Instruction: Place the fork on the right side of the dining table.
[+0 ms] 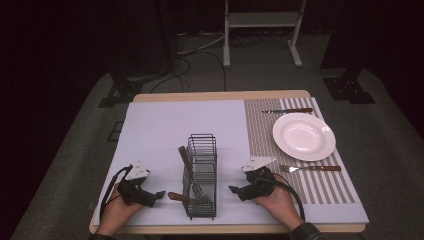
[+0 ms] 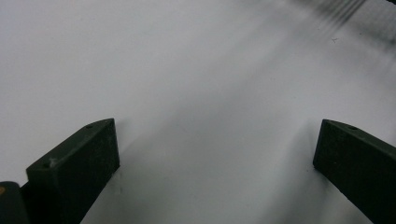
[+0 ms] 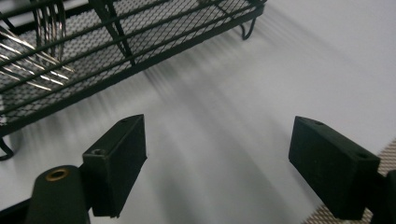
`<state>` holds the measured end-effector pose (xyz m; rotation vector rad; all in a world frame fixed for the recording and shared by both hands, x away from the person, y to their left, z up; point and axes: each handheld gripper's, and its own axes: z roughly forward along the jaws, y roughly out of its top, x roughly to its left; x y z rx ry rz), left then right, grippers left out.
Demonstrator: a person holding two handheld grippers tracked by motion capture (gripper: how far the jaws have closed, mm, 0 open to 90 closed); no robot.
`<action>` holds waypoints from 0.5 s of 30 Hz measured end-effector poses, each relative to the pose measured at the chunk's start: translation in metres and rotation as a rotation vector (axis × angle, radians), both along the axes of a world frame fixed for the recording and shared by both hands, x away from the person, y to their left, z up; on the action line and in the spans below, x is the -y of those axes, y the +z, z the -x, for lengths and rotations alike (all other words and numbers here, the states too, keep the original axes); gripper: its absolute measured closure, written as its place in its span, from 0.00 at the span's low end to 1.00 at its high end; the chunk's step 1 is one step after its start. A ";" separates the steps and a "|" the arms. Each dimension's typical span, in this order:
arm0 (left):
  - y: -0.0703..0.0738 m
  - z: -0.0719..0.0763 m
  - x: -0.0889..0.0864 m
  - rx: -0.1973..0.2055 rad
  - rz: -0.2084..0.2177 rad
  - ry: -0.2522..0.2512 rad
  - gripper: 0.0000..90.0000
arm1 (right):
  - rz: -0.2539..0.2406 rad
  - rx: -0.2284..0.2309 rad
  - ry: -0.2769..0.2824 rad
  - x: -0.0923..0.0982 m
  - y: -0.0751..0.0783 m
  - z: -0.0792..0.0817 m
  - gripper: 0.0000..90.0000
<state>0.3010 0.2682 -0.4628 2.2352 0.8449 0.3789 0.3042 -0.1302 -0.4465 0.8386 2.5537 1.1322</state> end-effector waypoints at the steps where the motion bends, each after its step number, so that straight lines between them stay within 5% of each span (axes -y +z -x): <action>1: 0.000 0.000 0.000 0.000 0.000 0.000 0.00 | 0.017 -0.003 0.005 -0.004 -0.003 0.000 0.20; 10: 0.000 0.000 0.000 0.000 0.000 0.000 0.00 | 0.068 -0.007 0.037 -0.015 -0.013 0.001 0.20; 15: 0.000 0.000 0.000 0.000 0.000 0.000 0.00 | 0.050 0.003 0.038 -0.014 -0.015 0.002 0.20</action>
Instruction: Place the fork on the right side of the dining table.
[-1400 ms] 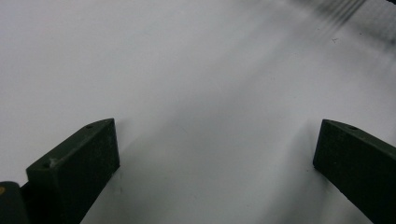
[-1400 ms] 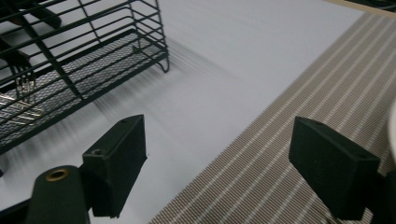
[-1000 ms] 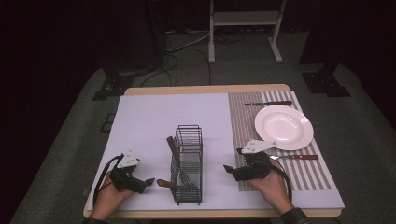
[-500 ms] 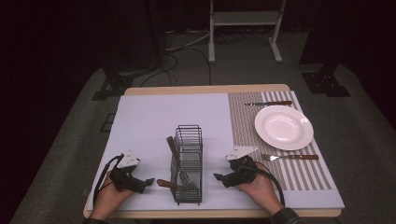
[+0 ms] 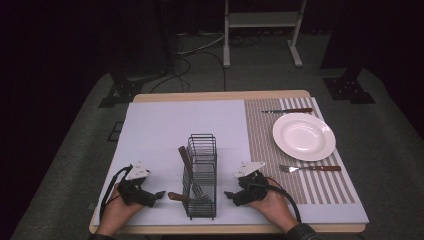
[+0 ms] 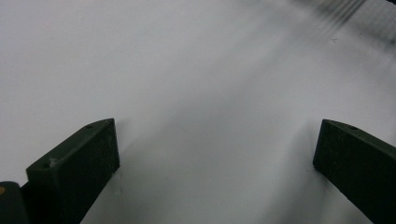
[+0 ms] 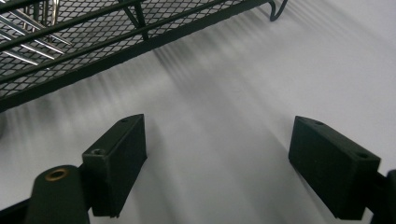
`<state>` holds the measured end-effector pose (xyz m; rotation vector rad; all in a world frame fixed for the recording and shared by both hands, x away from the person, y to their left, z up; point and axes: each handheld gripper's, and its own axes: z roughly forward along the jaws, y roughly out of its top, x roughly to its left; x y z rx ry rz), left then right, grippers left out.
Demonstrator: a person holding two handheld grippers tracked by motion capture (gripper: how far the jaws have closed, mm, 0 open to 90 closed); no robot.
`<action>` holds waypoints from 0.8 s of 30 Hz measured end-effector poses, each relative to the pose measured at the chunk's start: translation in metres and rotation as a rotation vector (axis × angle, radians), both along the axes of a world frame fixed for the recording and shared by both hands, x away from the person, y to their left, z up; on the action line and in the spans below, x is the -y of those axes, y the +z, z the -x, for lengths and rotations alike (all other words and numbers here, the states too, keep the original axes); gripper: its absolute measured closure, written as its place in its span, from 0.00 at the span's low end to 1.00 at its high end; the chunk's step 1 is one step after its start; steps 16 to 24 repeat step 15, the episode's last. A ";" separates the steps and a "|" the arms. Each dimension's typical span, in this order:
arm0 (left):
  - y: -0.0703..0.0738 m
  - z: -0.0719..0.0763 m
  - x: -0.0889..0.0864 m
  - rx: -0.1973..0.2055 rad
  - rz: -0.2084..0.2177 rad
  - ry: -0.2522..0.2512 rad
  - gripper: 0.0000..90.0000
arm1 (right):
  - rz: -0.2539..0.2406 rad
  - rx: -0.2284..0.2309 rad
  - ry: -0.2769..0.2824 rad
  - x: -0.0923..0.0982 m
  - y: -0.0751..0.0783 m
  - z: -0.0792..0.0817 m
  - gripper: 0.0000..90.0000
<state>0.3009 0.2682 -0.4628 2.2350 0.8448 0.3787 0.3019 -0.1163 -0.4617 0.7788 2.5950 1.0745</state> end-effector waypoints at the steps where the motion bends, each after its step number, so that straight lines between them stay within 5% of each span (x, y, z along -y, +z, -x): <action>1: 0.000 0.000 0.000 0.000 0.000 0.000 0.00 | -0.007 0.005 0.003 0.001 -0.001 0.000 0.19; 24: 0.000 0.000 0.000 0.000 -0.001 0.000 0.00 | -0.034 0.022 0.003 0.003 -0.004 0.002 0.19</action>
